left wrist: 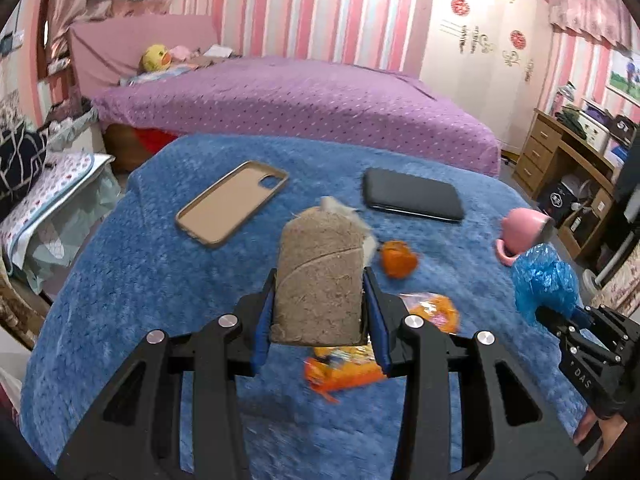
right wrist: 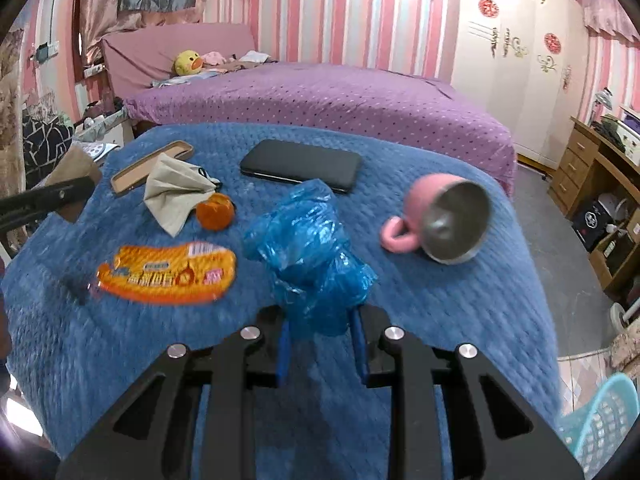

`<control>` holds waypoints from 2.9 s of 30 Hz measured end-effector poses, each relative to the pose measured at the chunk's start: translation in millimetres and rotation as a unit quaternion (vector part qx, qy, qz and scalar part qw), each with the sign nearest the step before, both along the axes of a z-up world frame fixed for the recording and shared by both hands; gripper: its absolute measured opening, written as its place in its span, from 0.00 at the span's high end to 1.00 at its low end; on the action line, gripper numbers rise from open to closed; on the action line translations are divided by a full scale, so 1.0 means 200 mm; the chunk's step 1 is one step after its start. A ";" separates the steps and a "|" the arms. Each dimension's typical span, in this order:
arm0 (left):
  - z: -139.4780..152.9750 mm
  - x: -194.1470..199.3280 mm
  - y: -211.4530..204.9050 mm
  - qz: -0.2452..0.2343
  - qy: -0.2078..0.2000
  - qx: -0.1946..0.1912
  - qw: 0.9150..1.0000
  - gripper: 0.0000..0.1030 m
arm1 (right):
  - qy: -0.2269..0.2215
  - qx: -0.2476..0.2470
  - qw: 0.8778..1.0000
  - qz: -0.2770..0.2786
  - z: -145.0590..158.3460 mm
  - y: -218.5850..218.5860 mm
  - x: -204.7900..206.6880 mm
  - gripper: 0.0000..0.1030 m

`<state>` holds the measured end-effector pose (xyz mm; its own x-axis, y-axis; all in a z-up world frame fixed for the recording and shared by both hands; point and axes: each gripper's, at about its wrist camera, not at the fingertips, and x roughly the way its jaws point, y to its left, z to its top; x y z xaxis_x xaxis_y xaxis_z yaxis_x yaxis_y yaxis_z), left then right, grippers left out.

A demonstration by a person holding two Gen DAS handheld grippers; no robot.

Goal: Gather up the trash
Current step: 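Carry the tube and blue bag over the wastebasket with both tools, then open the left tool to drop the tube while the right tool releases the blue bag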

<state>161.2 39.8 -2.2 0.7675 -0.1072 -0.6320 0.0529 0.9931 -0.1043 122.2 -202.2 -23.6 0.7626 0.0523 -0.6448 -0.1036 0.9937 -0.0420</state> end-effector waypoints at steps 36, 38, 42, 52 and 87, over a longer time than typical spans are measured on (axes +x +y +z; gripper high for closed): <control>-0.08 -0.23 -0.68 -0.063 -0.003 0.011 0.998 0.62 | -0.015 0.049 0.995 -0.089 -0.12 -0.57 -0.32 0.75; -0.07 -0.23 -0.70 -0.066 -0.006 0.010 0.998 0.62 | -0.025 0.050 0.994 -0.092 -0.08 -0.59 -0.34 0.75; -0.03 -0.24 -0.80 -0.076 -0.013 0.013 0.997 0.62 | -0.043 0.058 0.992 -0.104 0.00 -0.70 -0.41 0.75; -0.02 -0.44 -1.41 -0.168 -0.021 0.014 0.985 0.61 | -0.049 0.004 0.981 -0.188 0.05 -1.25 -0.76 0.75; -0.07 -0.57 -1.84 -0.226 -0.018 -0.003 0.974 0.07 | -0.026 0.013 0.955 -0.295 -0.15 -1.70 -1.04 0.51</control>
<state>46.5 -328.4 -15.3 0.6620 -0.4433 -0.6044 0.4882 0.8669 -0.1010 -84.9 -542.9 -53.1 0.6951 -0.3805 -0.6100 0.4761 0.8794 -0.0061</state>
